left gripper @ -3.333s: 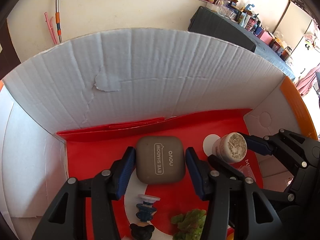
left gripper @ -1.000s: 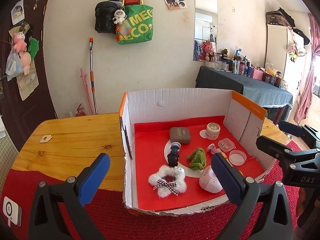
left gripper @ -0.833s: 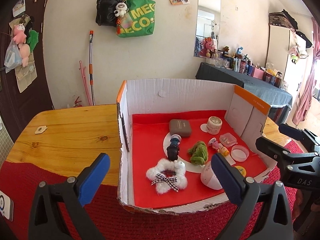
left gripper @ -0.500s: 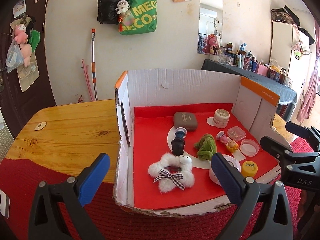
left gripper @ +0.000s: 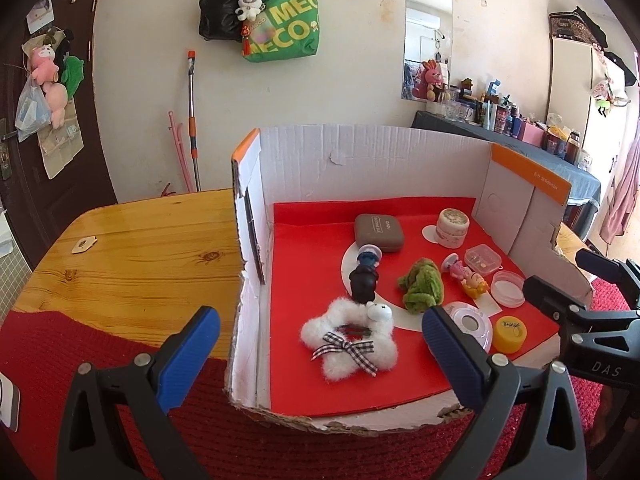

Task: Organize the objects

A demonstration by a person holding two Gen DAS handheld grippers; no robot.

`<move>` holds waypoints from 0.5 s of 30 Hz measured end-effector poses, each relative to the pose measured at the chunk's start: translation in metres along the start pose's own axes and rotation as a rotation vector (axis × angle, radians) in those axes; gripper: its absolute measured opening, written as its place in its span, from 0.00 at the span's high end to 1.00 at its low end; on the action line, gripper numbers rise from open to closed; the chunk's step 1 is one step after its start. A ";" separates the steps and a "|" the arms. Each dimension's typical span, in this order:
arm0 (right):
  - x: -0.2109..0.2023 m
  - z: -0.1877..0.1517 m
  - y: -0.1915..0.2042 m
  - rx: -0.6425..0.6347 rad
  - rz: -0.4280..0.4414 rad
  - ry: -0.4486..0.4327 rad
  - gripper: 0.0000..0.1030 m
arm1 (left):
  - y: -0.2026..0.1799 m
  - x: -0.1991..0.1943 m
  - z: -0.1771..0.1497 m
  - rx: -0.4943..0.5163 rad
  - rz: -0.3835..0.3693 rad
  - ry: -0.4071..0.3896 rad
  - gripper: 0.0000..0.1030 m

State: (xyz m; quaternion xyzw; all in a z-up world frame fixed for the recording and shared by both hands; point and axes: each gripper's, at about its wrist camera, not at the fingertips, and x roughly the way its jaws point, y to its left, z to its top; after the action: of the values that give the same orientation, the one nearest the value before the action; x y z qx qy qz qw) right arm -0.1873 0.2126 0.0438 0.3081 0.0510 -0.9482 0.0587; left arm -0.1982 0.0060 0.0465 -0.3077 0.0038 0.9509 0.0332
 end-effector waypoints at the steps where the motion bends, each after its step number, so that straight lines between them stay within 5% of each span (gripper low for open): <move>1: 0.000 0.000 0.001 -0.003 -0.003 -0.001 0.02 | 0.000 0.000 0.000 -0.002 -0.001 -0.001 0.00; 15: 0.000 0.001 -0.002 0.010 -0.003 -0.008 0.00 | 0.002 -0.001 0.001 -0.001 -0.002 -0.003 0.00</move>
State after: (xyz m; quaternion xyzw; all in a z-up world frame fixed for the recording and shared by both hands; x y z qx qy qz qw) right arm -0.1882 0.2149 0.0451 0.3046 0.0466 -0.9497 0.0559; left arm -0.1986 0.0041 0.0480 -0.3062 0.0028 0.9514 0.0339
